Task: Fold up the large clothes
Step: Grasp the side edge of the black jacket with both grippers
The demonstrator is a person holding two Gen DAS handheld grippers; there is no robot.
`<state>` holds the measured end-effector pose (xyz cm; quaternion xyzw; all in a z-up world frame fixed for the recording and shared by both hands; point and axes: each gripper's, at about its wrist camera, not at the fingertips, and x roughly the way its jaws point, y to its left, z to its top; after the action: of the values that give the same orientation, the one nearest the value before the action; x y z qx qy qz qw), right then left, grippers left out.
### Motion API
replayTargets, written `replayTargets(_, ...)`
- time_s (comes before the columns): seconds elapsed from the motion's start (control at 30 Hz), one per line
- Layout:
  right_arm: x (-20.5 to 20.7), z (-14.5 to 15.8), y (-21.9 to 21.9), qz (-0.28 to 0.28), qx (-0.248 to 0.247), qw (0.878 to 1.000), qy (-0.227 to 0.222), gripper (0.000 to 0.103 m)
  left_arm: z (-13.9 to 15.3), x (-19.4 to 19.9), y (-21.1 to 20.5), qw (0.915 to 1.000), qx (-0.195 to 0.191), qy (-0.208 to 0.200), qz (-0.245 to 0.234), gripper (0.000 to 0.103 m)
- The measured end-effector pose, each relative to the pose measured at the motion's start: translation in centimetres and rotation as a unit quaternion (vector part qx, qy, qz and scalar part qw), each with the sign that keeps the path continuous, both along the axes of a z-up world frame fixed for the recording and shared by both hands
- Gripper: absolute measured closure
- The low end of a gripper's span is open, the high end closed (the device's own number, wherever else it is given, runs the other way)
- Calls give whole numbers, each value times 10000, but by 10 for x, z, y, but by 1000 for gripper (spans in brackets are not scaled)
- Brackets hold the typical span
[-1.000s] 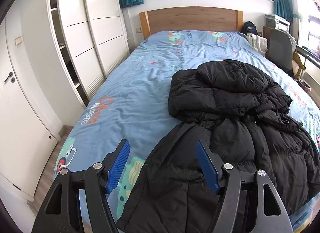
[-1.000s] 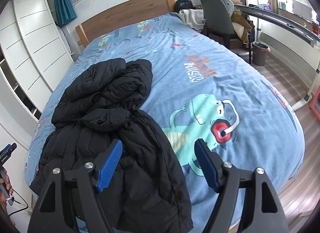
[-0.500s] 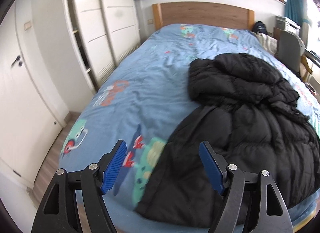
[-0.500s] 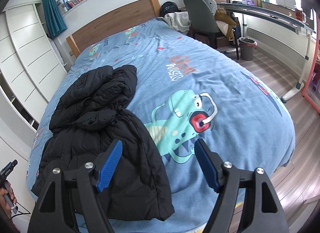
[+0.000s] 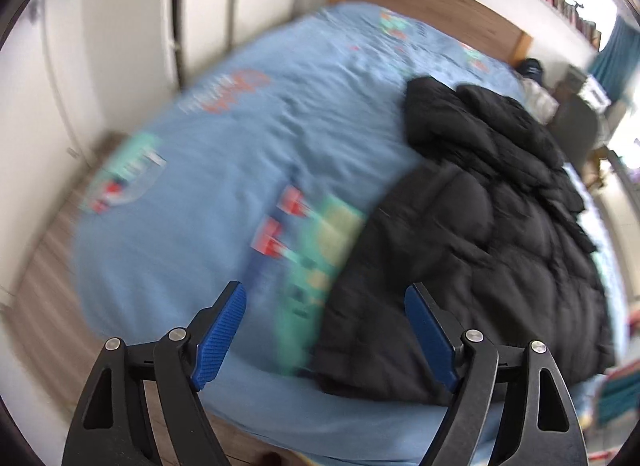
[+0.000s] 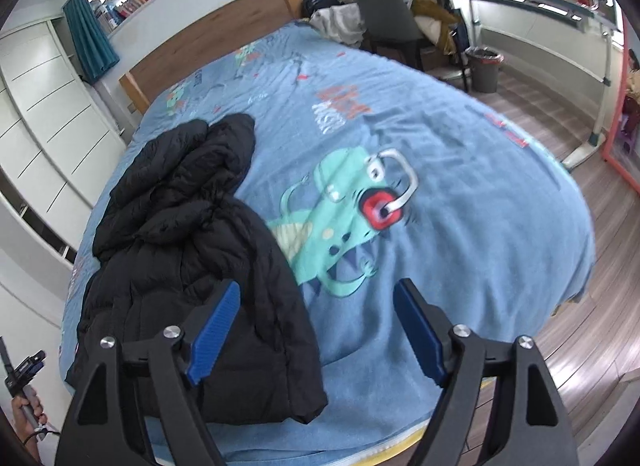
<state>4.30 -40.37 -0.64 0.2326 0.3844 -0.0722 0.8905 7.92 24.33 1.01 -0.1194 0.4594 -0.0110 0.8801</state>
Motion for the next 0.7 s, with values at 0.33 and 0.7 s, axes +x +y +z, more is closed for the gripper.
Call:
replayTargets(0.33, 31, -62, 23, 575, 737, 9942, 533, 21, -71, 29, -12, 9920, -968, 808, 108, 22)
replayTargets(0.7, 45, -109, 44, 942, 1293, 9824, 964, 21, -103, 15, -8, 9729, -1995, 1172, -18, 22)
